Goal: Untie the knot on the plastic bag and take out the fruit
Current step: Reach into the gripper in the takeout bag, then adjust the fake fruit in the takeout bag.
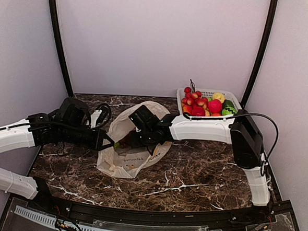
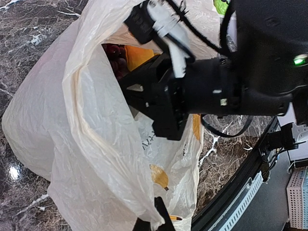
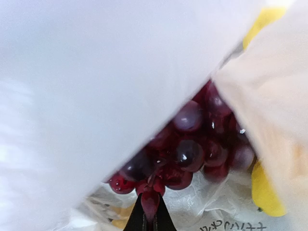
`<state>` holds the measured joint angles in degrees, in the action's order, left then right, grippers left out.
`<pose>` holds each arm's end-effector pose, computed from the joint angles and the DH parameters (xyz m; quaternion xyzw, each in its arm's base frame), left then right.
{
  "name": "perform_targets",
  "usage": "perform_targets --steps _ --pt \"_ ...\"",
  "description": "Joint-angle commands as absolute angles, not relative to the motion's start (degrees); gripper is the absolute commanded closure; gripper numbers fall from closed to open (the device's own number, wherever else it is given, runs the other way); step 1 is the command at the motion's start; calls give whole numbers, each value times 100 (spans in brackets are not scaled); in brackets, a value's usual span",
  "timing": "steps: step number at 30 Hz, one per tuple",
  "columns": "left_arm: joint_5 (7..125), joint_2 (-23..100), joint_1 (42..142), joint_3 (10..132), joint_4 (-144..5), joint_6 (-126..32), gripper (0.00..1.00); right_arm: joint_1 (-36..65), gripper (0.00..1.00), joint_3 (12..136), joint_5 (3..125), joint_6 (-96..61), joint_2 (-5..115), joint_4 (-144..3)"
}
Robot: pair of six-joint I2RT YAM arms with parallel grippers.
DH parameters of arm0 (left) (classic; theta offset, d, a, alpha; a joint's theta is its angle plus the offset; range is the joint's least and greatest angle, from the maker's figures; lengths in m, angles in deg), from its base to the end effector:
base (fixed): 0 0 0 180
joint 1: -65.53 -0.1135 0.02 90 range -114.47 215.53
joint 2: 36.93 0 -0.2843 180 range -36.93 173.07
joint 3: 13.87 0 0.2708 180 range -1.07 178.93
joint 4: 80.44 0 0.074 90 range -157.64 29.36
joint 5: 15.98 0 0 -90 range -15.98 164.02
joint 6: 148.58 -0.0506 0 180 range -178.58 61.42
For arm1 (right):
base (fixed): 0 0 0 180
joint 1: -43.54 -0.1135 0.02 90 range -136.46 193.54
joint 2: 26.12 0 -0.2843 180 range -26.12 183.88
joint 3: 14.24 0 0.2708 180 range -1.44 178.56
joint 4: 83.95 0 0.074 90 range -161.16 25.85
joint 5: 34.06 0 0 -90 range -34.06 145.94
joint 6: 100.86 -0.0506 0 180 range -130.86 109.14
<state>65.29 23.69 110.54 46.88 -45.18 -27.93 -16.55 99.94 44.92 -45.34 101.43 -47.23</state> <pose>0.1733 -0.1842 0.2905 0.1454 0.8736 -0.3351 0.3214 0.2757 0.4598 0.1814 -0.1754 0.9196 0.1884 0.2968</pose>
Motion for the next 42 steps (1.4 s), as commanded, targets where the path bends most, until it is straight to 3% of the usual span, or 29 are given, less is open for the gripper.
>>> perform_targets --steps 1,10,19,28,42 --pt "6671 2331 11088 4515 -4411 -2828 99 -1630 100 9932 4752 -4458 9550 -5145" --pt "6875 2433 11088 4479 -4435 -2821 99 -1711 100 9375 5263 -4391 8868 -5402" --pt "7212 2336 11080 4530 -4457 -2739 99 -1884 100 7866 5387 -4082 7973 -5578" --pt "7062 2377 11079 4436 -4561 -2695 99 -1980 98 7276 5208 -4183 7918 -5372" --pt "6508 2402 11079 4316 -4859 -2936 99 -2475 35 7811 4459 -4545 7622 -4850"
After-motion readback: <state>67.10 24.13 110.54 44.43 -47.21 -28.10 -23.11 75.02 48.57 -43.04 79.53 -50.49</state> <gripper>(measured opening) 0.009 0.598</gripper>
